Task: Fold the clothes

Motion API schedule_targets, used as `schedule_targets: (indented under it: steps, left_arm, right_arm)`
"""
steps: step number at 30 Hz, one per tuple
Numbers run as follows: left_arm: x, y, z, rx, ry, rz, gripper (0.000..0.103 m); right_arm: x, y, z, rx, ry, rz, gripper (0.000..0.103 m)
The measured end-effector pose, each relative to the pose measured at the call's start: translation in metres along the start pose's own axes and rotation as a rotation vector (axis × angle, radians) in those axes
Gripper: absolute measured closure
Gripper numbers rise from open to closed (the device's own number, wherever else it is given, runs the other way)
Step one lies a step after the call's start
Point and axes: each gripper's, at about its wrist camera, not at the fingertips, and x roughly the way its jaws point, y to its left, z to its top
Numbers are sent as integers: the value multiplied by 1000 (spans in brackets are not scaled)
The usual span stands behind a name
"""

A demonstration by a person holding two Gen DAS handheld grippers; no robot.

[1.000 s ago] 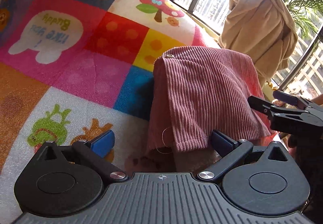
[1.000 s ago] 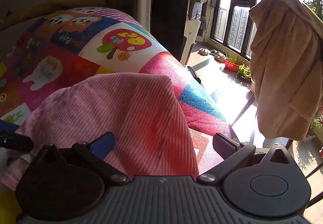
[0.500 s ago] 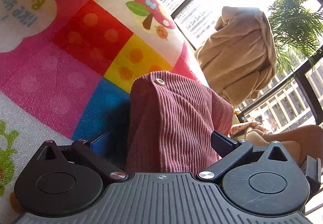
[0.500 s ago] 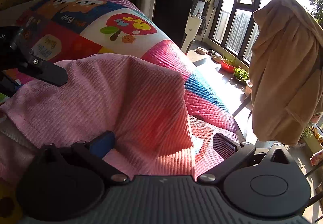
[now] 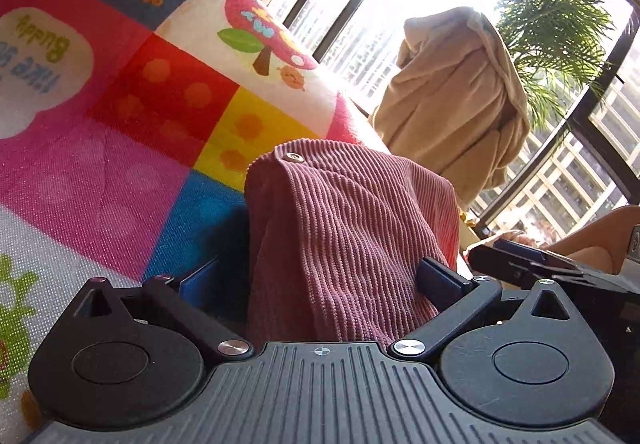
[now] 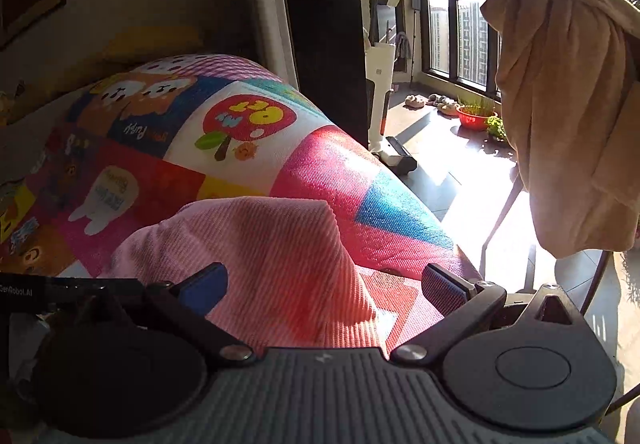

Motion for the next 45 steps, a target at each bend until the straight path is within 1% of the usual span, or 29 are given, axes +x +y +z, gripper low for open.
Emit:
schedule_targets:
  steps: [3,5,6,9,12,13,17,18,21,23,24,25,27,28,30,32,34,37,39,41,43,45]
  left_arm:
    - [-1,1,0,-4,-2,-4,0]
    - [-1,1,0,-4,-4,-4,0]
    - [-1,2,0,-8,-5,-7,0]
    - [-2,6,1,-30,-9,-23,0]
    - [-2,10,2,-48,-11,-39,0]
    - [-2,10,2,-50,-11,-41,0]
    - [-1,11,3,-52,-11,-43,0]
    - [-1,10,3,-53,-11,-43,0]
    - [0,9,3,-52,-9,-40,0]
    - [2,4,4,-33,4,-28,0]
    - [4,2,4,-37,21,-47,0]
    - [6,-1,4,-44,40,-71,0]
    - [15,-5,4,-102,115,-180,0]
    - [20,-10,4,-103,135,-192,0]
    - [25,-20,5,-64,151,-159,0]
    - [26,-23,8,-60,154,-146,0]
    - [20,-19,12,-85,146,-153,0]
    - [-1,-16,19,-58,111,-114,0]
    - [-18,-11,23,-27,83,-69,0]
    - [-38,-1,27,-6,53,-20,0]
    - [-59,14,32,-1,17,33,0]
    - [-77,32,37,-18,-16,81,0]
  right_arm:
    - [14,5,21,-14,-9,-44,0]
    - [38,12,26,-23,30,-87,0]
    - [51,15,26,-23,58,-103,0]
    - [87,22,13,-41,159,-135,0]
    - [95,20,2,-17,177,-155,0]
    - [88,18,2,3,170,-151,0]
    - [45,16,1,-7,95,-128,0]
    - [36,17,-2,-20,94,-116,0]
    - [23,25,-21,-98,150,-108,0]
    - [24,37,-40,-199,156,-179,0]
    - [24,43,-49,-244,153,-212,0]
    - [22,48,-53,-270,125,-232,0]
    - [21,57,-56,-317,95,-253,0]
    - [21,61,-55,-337,88,-256,0]
    - [22,64,-56,-363,74,-254,0]
    - [24,68,-54,-385,67,-242,0]
    - [26,74,-52,-413,59,-228,0]
    - [32,98,-50,-480,32,-186,0]
    - [39,119,-48,-528,14,-161,0]
    - [51,148,-44,-589,-4,-128,0]
    - [61,177,-40,-635,-17,-86,0]
    - [73,205,-36,-668,-28,-46,0]
